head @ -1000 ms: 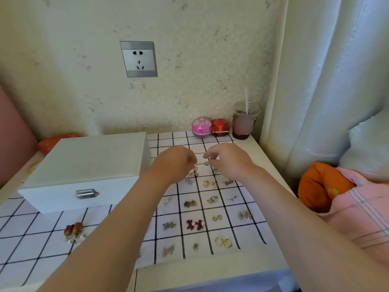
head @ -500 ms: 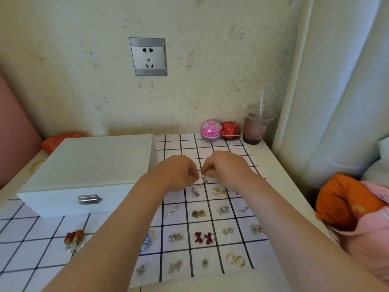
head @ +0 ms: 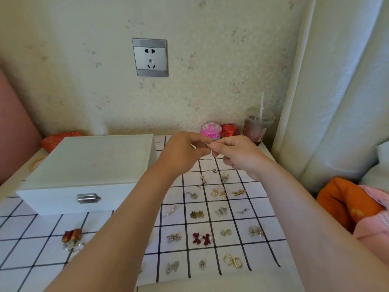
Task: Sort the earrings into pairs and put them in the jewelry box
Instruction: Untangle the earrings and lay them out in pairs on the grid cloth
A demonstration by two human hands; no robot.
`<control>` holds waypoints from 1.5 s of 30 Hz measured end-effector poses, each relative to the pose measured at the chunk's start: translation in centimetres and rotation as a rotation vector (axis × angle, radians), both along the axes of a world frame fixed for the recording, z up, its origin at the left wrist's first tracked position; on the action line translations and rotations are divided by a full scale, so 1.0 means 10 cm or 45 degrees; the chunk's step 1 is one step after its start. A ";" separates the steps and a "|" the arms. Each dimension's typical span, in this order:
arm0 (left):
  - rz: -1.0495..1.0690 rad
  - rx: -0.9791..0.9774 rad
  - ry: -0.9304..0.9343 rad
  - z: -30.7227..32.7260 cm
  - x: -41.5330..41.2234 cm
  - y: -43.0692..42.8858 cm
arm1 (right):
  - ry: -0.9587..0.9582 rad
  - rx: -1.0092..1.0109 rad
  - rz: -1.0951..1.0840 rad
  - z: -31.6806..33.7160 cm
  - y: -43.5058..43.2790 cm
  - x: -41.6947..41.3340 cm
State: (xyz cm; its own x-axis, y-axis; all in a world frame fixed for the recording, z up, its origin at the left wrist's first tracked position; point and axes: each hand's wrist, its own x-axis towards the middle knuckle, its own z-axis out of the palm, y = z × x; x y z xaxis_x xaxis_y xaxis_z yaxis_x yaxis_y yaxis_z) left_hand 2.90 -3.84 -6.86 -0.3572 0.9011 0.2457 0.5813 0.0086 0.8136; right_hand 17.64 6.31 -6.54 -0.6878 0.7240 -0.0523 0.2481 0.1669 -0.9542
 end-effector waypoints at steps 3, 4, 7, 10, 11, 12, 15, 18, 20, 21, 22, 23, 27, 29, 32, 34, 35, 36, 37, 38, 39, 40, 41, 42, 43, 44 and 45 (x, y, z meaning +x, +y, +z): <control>0.013 -0.011 0.013 0.00 -0.01 -0.01 | -0.068 -0.024 0.000 -0.03 0.03 -0.01; 0.033 -0.024 0.016 0.01 -0.01 -0.02 | -0.074 0.004 -0.014 -0.05 0.04 -0.02; 0.120 -0.092 0.044 -0.01 -0.05 -0.02 | -0.207 0.378 -0.109 -0.21 0.16 -0.04; 0.166 -0.223 0.104 -0.05 -0.08 -0.01 | -0.596 0.630 -0.063 -0.34 0.20 -0.04; 0.164 -0.268 0.121 -0.07 -0.10 0.00 | -0.683 0.640 -0.044 -0.37 0.19 -0.04; 0.156 -0.318 0.124 -0.09 -0.11 0.02 | -0.739 0.650 -0.025 -0.37 0.17 -0.04; 0.107 -0.482 0.128 -0.17 -0.13 0.06 | -0.818 0.714 0.012 -0.37 0.14 -0.08; 0.032 -0.546 0.073 -0.23 -0.11 0.07 | -0.818 0.746 -0.008 -0.37 0.12 -0.10; -0.005 -0.553 0.035 -0.25 -0.08 0.07 | -0.796 0.697 -0.021 -0.37 0.12 -0.10; -0.019 -0.556 0.021 -0.26 -0.06 0.08 | -0.776 0.658 -0.024 -0.37 0.13 -0.09; -0.034 -0.559 0.004 -0.26 -0.04 0.08 | -0.745 0.619 -0.031 -0.38 0.15 -0.09; -0.057 -0.557 -0.022 -0.27 -0.01 0.08 | -0.694 0.579 -0.050 -0.38 0.17 -0.08; -0.154 -0.518 -0.257 -0.24 0.12 0.07 | -0.377 0.393 -0.137 -0.33 0.21 -0.02; -0.126 -0.461 -0.212 -0.21 0.11 0.09 | -0.273 0.310 -0.132 -0.26 0.21 0.01; 0.030 -0.382 -0.025 -0.17 -0.01 0.10 | -0.180 0.167 -0.115 -0.18 0.18 0.04; 0.106 -0.411 0.087 -0.15 -0.10 0.08 | -0.142 0.124 -0.112 -0.16 0.15 0.05; 0.132 -0.451 0.140 -0.16 -0.13 0.08 | -0.126 0.120 -0.111 -0.15 0.14 0.04; 0.152 -0.498 0.188 -0.18 -0.16 0.07 | -0.111 0.121 -0.108 -0.15 0.13 0.03; 0.167 -0.551 0.233 -0.20 -0.18 0.06 | -0.103 0.131 -0.096 -0.15 0.11 0.00; 0.176 -0.603 0.283 -0.22 -0.19 0.06 | -0.108 0.150 -0.079 -0.15 0.10 -0.02; 0.177 -0.644 0.343 -0.24 -0.20 0.06 | -0.128 0.178 -0.056 -0.17 0.08 -0.05; 0.170 -0.671 0.403 -0.25 -0.20 0.07 | -0.158 0.207 -0.029 -0.18 0.06 -0.08; 0.158 -0.686 0.448 -0.27 -0.20 0.08 | -0.191 0.234 -0.004 -0.20 0.05 -0.11; 0.142 -0.696 0.471 -0.28 -0.20 0.08 | -0.219 0.257 0.013 -0.22 0.03 -0.13; 0.127 -0.709 0.484 -0.28 -0.19 0.08 | -0.238 0.272 0.022 -0.24 0.02 -0.16; 0.118 -0.722 0.499 -0.29 -0.19 0.08 | -0.250 0.279 0.027 -0.26 0.00 -0.19; 0.118 -0.732 0.513 -0.29 -0.19 0.08 | -0.259 0.286 0.034 -0.28 -0.01 -0.22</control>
State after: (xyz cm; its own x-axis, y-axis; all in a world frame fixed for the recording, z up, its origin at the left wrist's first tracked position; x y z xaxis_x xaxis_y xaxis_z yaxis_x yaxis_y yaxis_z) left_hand 1.03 -3.09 -9.75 -0.4200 0.8980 -0.1308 0.8122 0.4363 0.3873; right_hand 15.46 6.22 -9.35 -0.6986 0.7149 -0.0313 0.4228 0.3771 -0.8240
